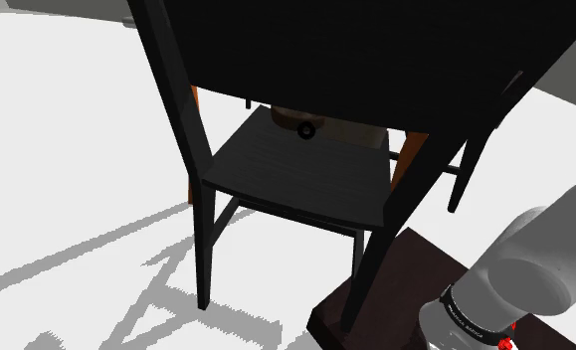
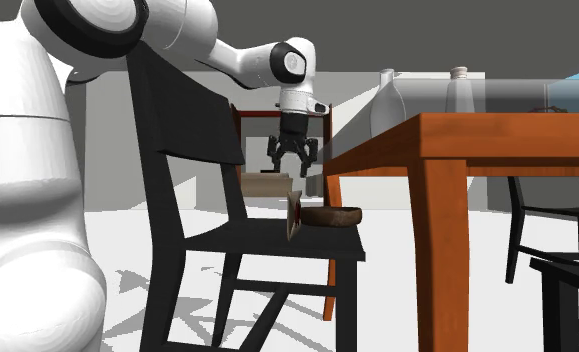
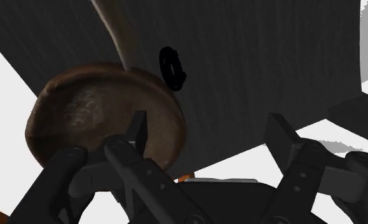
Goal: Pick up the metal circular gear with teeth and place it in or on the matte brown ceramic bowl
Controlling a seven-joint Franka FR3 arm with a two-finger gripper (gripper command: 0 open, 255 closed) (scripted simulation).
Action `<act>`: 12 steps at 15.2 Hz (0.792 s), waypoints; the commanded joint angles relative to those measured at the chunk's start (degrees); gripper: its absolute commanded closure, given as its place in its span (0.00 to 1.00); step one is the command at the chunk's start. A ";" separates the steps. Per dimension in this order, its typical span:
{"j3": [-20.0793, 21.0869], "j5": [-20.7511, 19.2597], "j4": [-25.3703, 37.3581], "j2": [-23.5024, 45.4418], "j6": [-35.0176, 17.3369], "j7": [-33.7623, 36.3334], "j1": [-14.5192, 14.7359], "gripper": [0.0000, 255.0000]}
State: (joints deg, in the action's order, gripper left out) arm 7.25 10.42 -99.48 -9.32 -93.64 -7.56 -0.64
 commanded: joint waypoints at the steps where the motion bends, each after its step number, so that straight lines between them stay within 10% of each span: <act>1: 2.77 -4.93 -6.84 -2.48 -7.08 14.44 -0.22 0.00; 5: 9.82 -16.63 -14.16 -2.33 -14.13 45.02 -2.32 0.00; 12: 10.13 -18.03 -18.17 -1.27 -18.84 47.68 -2.72 0.00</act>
State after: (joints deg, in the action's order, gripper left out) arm 17.41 -7.50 -117.02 -10.67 -111.73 40.00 -3.31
